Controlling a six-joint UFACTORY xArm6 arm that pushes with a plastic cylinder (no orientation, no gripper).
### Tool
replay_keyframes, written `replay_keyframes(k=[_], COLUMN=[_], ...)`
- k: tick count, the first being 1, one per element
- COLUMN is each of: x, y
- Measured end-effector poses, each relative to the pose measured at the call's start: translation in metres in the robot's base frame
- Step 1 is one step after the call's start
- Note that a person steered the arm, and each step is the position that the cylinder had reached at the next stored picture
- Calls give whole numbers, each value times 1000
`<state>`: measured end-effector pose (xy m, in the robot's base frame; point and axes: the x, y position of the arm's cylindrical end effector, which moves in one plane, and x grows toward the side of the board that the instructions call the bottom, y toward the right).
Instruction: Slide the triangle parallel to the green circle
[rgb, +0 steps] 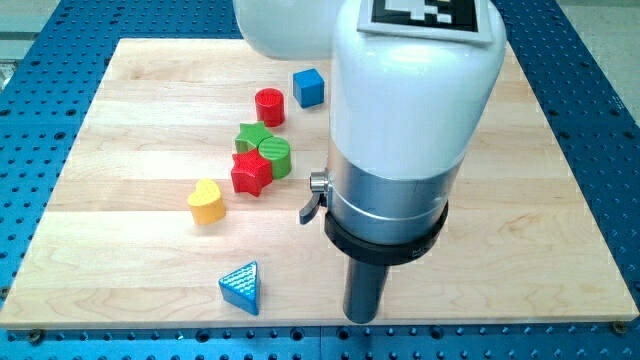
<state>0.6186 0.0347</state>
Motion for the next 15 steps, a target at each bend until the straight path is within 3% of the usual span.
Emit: replay_keyframes(k=[2, 3, 4, 5, 7, 8, 9, 10, 11, 12, 14, 15], x=[-4, -5, -7, -15, -58, -58, -53, -14, -13, -36, -27, -62], y=[-125, -135, -197, -216, -126, -107, -161, -173, -156, -125, -43, -22])
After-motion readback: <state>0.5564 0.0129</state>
